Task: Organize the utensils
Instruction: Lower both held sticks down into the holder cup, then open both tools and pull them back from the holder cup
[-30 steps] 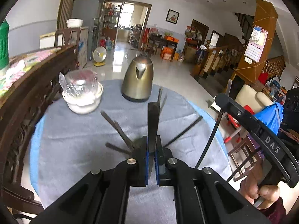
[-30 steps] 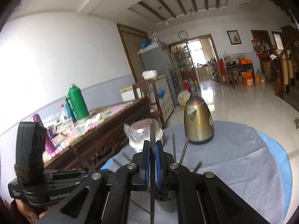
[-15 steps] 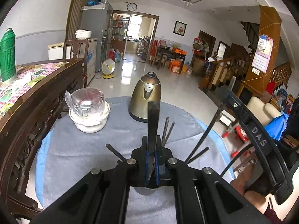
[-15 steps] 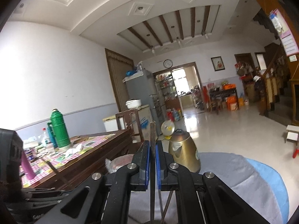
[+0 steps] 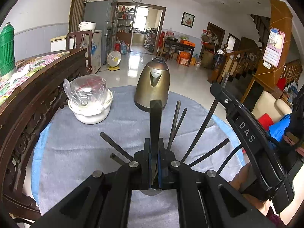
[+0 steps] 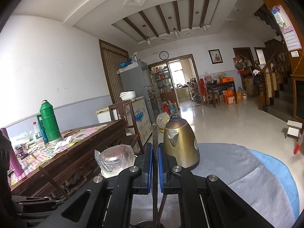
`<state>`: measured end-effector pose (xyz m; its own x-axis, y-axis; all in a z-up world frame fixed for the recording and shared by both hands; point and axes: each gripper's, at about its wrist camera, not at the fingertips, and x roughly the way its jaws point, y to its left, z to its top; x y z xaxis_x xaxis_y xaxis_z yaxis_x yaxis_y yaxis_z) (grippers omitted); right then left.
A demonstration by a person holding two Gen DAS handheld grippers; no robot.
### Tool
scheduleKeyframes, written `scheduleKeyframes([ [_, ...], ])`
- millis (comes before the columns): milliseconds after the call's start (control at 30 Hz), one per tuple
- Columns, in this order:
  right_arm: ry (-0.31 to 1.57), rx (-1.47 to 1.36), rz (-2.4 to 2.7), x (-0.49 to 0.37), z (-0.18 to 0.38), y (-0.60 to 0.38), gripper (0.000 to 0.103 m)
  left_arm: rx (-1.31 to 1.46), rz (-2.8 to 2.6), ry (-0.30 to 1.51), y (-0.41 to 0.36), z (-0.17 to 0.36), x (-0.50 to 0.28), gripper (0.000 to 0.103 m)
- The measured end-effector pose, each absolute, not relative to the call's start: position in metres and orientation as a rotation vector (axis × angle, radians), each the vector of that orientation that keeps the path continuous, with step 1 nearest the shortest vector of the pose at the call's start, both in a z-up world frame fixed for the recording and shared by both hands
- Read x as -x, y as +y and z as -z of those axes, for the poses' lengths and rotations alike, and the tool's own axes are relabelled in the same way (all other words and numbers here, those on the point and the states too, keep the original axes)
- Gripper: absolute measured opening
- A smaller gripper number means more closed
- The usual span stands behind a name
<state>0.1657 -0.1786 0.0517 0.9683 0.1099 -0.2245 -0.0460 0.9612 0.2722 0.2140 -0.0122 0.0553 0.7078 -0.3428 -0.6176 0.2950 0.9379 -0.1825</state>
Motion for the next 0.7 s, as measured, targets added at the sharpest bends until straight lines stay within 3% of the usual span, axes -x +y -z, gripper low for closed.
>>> scheduleKeyframes([
  [700,0.334,-0.242,-0.104,-0.157,-0.021,-0.172,0.006,0.056,0.323,0.725,-0.013,-0.042,-0.209,0.006],
])
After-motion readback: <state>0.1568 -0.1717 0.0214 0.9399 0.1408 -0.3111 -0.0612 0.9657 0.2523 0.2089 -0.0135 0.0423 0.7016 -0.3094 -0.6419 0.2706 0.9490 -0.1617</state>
